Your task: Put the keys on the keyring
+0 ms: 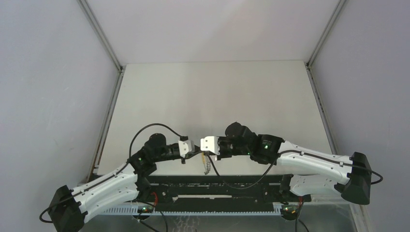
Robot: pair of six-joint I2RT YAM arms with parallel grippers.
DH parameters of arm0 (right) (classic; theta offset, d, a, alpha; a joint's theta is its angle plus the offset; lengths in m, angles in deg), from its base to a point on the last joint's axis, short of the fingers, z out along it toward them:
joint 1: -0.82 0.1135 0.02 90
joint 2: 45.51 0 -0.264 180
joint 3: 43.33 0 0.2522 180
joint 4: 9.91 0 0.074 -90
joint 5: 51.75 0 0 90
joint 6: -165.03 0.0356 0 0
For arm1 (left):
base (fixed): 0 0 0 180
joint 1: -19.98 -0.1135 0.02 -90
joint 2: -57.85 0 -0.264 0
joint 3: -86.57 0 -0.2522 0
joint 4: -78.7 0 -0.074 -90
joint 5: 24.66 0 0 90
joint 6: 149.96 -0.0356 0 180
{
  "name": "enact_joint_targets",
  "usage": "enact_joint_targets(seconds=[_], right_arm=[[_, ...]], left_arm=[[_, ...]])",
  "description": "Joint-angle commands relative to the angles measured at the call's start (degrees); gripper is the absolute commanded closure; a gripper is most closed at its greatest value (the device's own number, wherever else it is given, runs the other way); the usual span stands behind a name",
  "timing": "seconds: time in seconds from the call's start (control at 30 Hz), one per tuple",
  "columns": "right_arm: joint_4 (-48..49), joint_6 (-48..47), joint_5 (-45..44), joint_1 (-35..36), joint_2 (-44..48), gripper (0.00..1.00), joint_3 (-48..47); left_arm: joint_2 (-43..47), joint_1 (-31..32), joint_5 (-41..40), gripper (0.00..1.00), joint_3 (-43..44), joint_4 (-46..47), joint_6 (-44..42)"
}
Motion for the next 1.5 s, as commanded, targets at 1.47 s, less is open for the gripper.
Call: enact_joint_targets(seconds=[1.47], right_arm=[[-0.47,-3.97,-5.49,4.07,-3.42,1.0,-5.83]], left_arm=[[0.97,0.28,1.1,1.0,4.13,1.6,-1.5]])
